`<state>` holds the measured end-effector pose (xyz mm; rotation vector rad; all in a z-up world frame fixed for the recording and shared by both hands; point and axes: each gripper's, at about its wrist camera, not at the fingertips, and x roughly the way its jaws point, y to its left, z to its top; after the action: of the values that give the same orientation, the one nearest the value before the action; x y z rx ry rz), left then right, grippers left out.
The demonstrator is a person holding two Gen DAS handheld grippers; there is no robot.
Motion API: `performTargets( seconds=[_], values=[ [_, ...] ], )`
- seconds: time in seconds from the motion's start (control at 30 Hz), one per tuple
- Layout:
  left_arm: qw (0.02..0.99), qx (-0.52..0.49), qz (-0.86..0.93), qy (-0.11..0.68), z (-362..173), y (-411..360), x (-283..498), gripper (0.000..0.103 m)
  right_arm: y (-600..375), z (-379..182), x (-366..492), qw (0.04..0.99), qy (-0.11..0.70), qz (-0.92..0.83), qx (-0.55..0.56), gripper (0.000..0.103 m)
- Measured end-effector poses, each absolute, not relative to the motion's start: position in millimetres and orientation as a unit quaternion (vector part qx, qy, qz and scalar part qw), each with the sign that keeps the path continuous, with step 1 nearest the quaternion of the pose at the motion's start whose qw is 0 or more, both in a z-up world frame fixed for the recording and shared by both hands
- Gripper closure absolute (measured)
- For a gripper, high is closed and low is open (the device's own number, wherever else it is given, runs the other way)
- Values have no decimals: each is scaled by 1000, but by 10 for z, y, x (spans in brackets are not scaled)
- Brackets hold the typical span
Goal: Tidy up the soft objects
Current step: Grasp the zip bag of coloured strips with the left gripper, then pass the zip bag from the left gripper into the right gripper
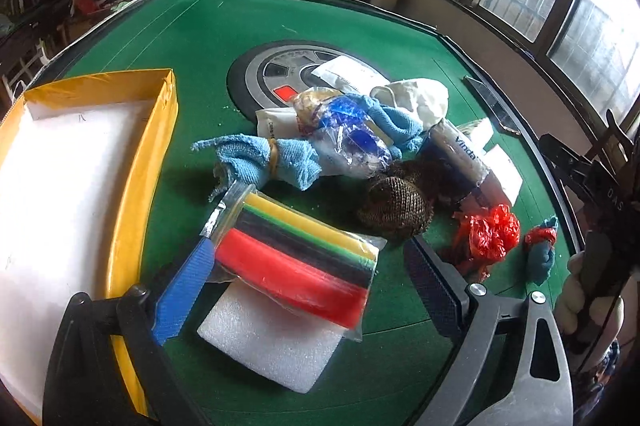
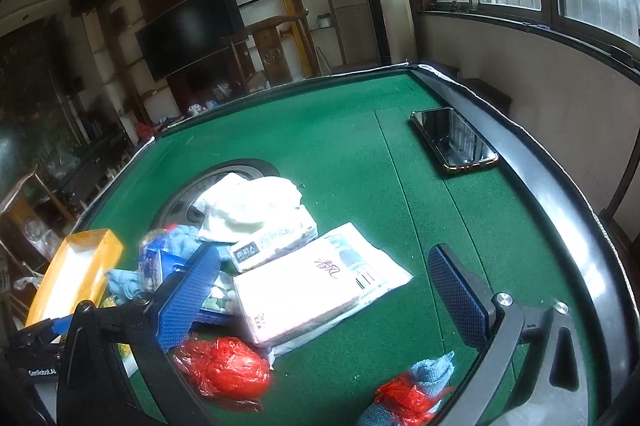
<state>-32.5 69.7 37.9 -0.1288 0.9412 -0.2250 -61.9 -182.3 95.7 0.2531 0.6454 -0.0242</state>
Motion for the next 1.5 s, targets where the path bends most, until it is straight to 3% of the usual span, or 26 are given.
performTargets(
  seconds=[0.43,0.5,0.53,0.6,0.73,0.8,1.23,1.5],
  values=[
    [890,-5,-66,450,245,404,-166,9,-1768,931,-573,940,326,-19,101,1],
    [893,18,-63,446,249,342,-198,34,-1775,924,-565,939,328,-21,100,1],
    [895,27,-60,442,263,329,-217,38,-1776,924,-565,939,328,-22,100,1],
    [898,35,-61,433,319,335,-263,58,-1773,929,-567,940,326,-24,99,1],
    [905,44,-53,420,430,360,-342,72,-1752,923,-554,940,327,-25,93,1],
    [908,53,-51,413,459,360,-387,85,-1739,921,-551,940,327,-26,89,1],
    [921,59,-47,382,643,459,-593,90,-1682,849,-514,941,330,-40,63,1],
    [934,-6,-57,353,906,811,-727,92,-1629,842,-534,944,324,-43,45,2]
  ],
)
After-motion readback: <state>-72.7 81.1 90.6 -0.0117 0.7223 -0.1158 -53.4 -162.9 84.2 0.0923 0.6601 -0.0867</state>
